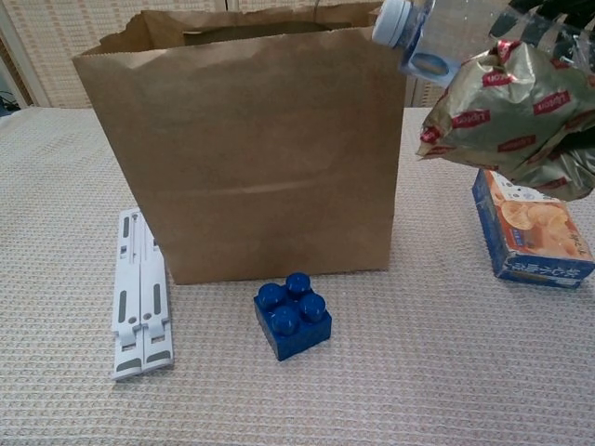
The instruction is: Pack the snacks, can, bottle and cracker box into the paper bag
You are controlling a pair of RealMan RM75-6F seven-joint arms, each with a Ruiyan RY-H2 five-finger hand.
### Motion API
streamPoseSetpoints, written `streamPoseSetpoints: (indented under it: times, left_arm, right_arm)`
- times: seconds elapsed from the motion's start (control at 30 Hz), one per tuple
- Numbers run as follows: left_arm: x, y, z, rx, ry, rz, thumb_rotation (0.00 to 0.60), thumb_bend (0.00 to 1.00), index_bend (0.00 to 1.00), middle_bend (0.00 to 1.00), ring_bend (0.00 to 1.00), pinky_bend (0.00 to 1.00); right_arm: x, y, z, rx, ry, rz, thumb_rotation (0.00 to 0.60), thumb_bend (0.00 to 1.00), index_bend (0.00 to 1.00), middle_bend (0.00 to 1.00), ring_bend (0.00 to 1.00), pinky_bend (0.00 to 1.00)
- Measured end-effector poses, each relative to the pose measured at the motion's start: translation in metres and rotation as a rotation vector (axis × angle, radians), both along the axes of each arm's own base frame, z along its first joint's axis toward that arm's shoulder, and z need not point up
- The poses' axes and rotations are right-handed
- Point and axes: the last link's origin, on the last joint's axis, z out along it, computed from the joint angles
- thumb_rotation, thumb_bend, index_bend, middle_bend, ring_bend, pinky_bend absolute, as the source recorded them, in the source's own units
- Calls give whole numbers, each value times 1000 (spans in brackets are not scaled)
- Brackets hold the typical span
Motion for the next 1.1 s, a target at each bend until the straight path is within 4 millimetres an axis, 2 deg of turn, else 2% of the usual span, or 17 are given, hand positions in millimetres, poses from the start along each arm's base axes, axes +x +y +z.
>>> streamPoseSetpoints:
  times: [0.07,0.23,0.33,0.43,0.6,0.8,1.1]
  left_arm:
    - [0,0,0,-1,-1,0,600,379,29,0,0,0]
    - [0,0,0,-3,-5,0,600,380,30,0,0,0]
    - [-1,0,0,-5,-7,-1,600,379,30,0,0,0]
    - [-1,0,1,-7,-10,-2,600,380,30,0,0,0]
    - [-1,0,1,-8,-12,-4,600,380,30,0,0,0]
    - [-1,0,1,-8,-13,-4,600,380,31,0,0,0]
    - [-1,0,1,-11,-19,-4,600,379,33,0,0,0]
  right_arm:
    - [14,-6,11,-38,-29,31,600,373,466,587,648,791]
    - [67,-27,39,-145,-93,119,600,372,467,587,648,789]
    - [95,-38,46,-186,-103,154,600,372,467,587,648,787]
    - [115,-45,43,-214,-81,187,600,372,466,587,648,785]
    - [143,-57,26,-251,-12,231,600,373,466,587,648,782]
    - [165,-74,-2,-295,107,275,600,372,465,588,648,779]
    - [185,-91,-51,-262,237,313,600,372,464,587,646,772]
